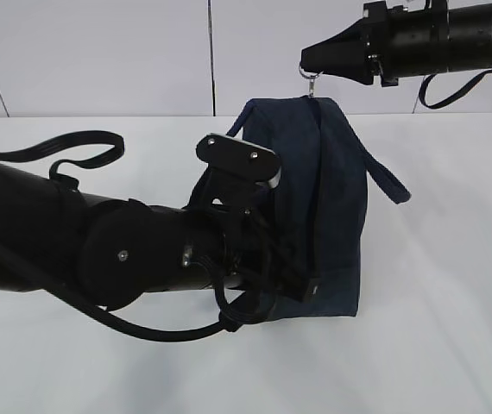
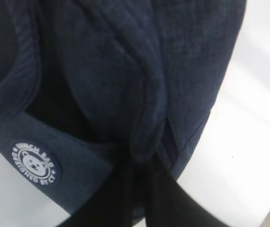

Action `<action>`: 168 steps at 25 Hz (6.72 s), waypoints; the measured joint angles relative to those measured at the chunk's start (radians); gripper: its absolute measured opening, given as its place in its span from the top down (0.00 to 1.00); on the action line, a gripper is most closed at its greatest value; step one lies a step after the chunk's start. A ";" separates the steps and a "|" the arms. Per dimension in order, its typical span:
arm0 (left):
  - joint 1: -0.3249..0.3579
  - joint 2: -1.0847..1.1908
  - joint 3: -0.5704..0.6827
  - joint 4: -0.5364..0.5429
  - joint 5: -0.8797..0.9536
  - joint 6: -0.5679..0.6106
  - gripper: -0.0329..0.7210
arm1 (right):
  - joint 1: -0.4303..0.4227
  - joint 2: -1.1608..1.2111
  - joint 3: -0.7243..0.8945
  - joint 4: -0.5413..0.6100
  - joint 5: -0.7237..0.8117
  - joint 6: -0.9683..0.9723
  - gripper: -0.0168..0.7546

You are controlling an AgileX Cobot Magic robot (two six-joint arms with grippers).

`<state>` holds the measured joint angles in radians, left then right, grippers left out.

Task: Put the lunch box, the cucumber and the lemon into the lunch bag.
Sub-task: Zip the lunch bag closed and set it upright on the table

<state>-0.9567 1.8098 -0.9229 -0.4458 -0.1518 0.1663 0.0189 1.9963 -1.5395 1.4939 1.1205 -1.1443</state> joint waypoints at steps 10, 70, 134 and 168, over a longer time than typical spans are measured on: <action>0.000 -0.004 0.000 0.002 0.042 0.000 0.96 | 0.000 0.059 -0.053 0.002 -0.038 0.017 0.97; 0.337 -0.244 -0.284 -0.360 0.659 0.000 0.45 | 0.001 0.128 -0.131 -0.022 -0.001 0.048 0.97; 0.418 0.195 -0.698 -0.298 0.834 -0.175 0.96 | 0.001 0.128 -0.132 -0.024 0.021 0.049 0.97; 0.418 0.152 -0.845 -0.238 1.148 -0.024 0.96 | 0.005 0.128 -0.191 -0.033 -0.006 0.029 0.97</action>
<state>-0.5390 1.9618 -1.7682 -0.6833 0.9963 0.1427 0.0235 2.1245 -1.7301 1.4604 1.1145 -1.1156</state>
